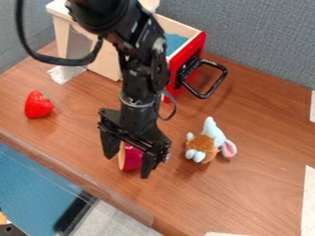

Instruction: Pick up the red object and place it above the drawer

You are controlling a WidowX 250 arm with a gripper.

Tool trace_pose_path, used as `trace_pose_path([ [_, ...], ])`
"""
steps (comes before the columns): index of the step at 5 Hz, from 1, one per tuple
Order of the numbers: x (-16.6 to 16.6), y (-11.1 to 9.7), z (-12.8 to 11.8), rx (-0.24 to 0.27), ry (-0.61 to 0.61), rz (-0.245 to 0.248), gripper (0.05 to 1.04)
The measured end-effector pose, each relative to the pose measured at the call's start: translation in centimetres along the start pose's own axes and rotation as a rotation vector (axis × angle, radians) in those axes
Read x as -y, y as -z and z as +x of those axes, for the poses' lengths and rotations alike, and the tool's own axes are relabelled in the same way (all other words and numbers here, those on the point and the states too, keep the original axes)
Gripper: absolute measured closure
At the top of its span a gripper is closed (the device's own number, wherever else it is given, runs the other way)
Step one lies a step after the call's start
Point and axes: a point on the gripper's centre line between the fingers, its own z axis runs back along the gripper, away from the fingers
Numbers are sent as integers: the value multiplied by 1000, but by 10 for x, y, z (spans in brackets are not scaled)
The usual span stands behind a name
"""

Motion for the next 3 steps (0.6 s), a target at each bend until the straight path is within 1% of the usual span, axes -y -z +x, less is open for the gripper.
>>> trace_pose_path([
  [1, 8, -19, -4, 59, 99, 4, 82],
  [2, 8, -29, -1, 114, 218, 17, 82],
  [3, 4, -32, 4, 164, 337, 5, 82],
])
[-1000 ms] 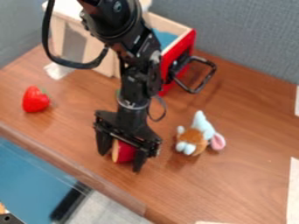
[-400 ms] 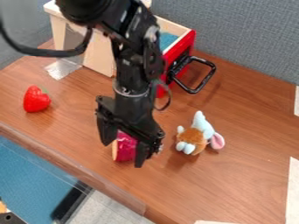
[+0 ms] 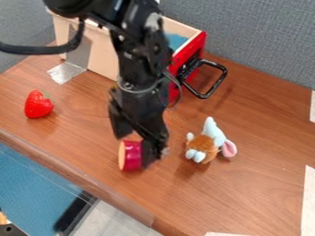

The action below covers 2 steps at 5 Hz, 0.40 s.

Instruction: Pick up the red object and place it above the drawer

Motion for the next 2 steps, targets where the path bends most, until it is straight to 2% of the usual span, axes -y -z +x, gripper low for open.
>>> trace_pose_path([
  [1, -5, 0, 5, 43, 98, -15, 82],
  [2, -6, 12, 7, 42, 173, -27, 82],
])
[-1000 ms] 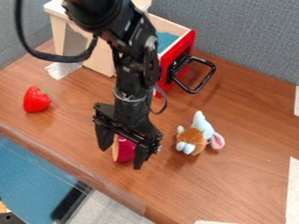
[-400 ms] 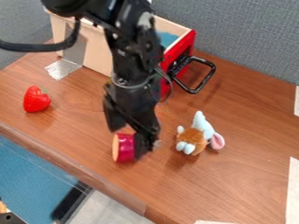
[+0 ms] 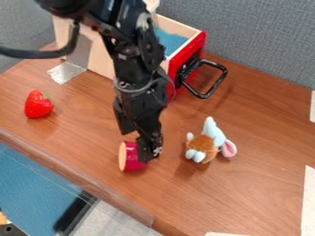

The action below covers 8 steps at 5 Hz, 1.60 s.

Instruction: Pick up the red object and place it above the drawer

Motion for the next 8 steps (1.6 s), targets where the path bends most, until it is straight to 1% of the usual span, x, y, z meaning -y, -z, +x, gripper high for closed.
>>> trace_pose_path([
  [1, -2, 16, -2, -30, 46, -4, 82],
  [2, -7, 25, -3, -58, 52, 13, 82],
  [3, -10, 37, -6, -90, 41, 20, 82],
  [4, -12, 42, -11, -120, 31, 27, 115],
  [5, -9, 42, -12, -122, 22, 28, 264],
  [6, -6, 40, -16, -138, -9, 25, 296],
  [7, -14, 19, 1, -121, -105, 47, 296],
  [8, -34, -9, 31, -77, -270, 88, 296],
])
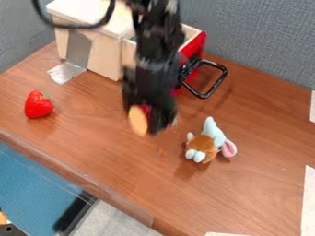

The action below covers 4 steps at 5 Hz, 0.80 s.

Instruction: Pick up the red object and place it above the drawer

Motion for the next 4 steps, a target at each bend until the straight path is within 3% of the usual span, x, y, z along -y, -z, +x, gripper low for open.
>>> trace_pose_path([
  [1, -21, -34, 44, 82, -135, 39, 297],
  [3, -80, -45, 105, 121, -297, 75, 296],
  [4, -123, -56, 114, 149, -393, 97, 296],
])
